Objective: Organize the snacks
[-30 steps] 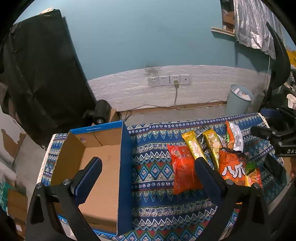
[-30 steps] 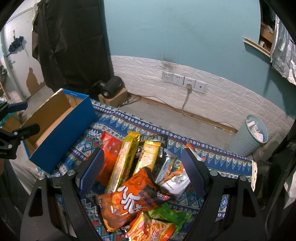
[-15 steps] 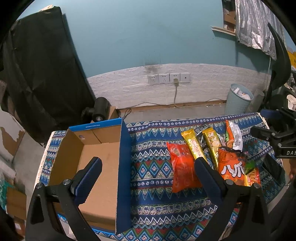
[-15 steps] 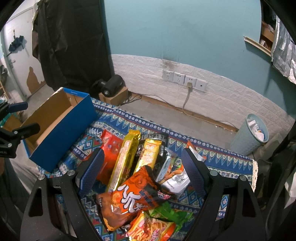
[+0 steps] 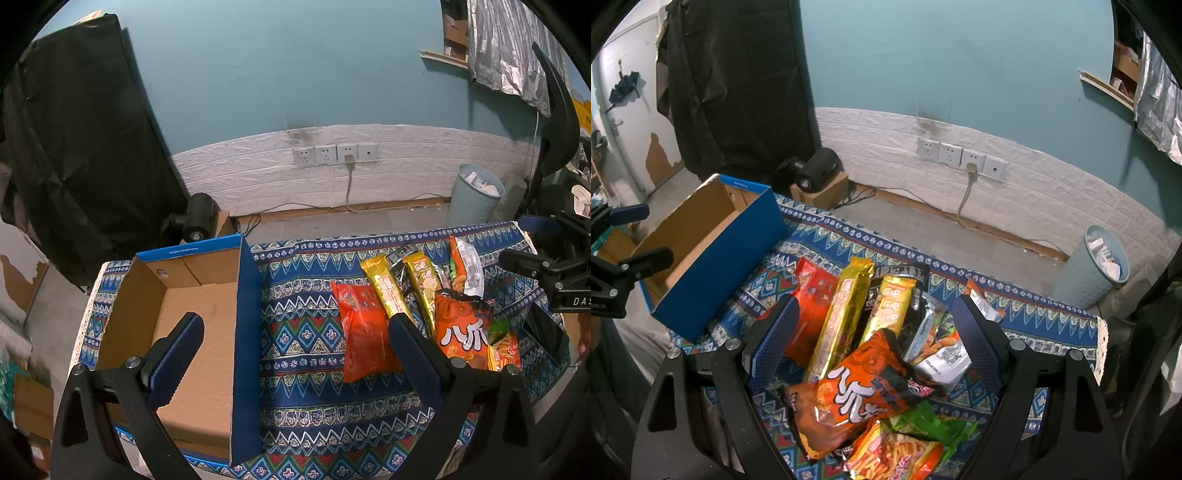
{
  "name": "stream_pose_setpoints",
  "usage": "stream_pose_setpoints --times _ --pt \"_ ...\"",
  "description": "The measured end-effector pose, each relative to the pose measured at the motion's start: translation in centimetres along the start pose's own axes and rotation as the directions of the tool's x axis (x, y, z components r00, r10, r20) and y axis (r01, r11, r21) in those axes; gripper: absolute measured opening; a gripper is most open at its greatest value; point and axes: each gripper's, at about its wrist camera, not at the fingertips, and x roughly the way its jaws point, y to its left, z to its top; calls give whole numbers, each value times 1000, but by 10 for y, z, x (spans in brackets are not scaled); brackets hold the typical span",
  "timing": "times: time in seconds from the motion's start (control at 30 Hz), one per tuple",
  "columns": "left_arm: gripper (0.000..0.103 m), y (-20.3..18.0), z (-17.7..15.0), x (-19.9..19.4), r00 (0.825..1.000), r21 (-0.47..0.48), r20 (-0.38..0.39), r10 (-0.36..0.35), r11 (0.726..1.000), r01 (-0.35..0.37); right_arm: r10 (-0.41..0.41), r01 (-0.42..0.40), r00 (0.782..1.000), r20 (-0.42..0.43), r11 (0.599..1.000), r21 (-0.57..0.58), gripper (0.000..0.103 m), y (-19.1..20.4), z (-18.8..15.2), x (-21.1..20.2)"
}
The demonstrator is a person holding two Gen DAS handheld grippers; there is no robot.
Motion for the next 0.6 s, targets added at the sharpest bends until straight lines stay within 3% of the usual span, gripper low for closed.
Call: stream_pose_setpoints --times 0.6 --pt "101 -1 -2 1 1000 6 -4 -4 1000 4 1 -1 1000 -3 1000 0 84 0 0 0"
